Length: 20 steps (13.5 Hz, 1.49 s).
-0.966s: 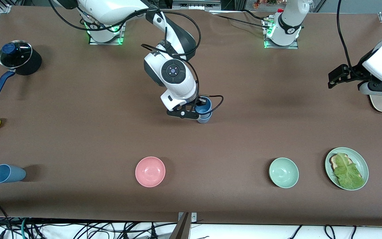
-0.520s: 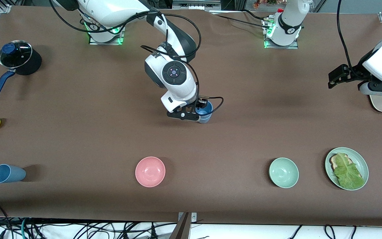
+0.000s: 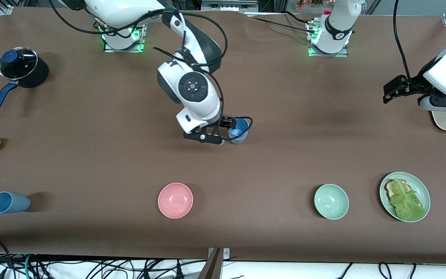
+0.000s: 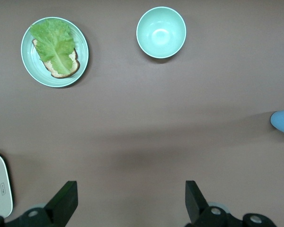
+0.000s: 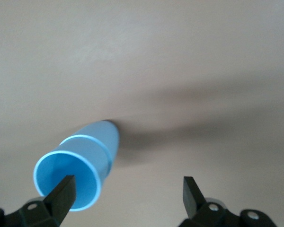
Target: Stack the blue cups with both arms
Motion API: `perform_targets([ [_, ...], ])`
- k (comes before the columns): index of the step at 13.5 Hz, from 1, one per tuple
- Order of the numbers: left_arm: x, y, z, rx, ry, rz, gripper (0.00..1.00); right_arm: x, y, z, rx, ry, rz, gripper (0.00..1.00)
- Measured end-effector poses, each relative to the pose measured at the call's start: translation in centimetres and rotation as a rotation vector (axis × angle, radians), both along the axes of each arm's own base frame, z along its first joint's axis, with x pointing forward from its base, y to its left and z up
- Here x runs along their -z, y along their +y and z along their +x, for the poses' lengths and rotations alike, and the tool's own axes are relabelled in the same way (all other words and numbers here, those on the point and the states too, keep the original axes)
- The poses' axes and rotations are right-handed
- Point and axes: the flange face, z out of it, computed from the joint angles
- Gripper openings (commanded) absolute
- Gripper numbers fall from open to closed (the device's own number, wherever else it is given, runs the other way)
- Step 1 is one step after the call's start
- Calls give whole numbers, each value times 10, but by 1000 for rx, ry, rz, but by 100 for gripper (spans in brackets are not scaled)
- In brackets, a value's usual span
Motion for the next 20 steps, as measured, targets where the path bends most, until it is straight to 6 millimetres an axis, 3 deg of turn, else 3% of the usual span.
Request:
perform_targets([
  [3, 0, 0, 0, 0, 0, 0, 100, -42, -59, 20, -24, 31, -39, 100],
  [6, 0, 0, 0, 1, 0, 0, 100, -70, -137, 42, -62, 91, -78, 100],
  [9, 0, 0, 0, 0, 0, 0, 100, -73, -220, 66, -70, 149, -122, 100],
  [13, 0, 0, 0, 0, 0, 0, 100, -79, -305, 86, -55, 163, -172, 100],
  [17, 0, 0, 0, 0, -1, 0, 100, -130, -391, 87, -76, 102, -178, 100],
  [20, 0, 0, 0, 0, -1, 0, 100, -161, -437, 64, -35, 66, -149, 100],
])
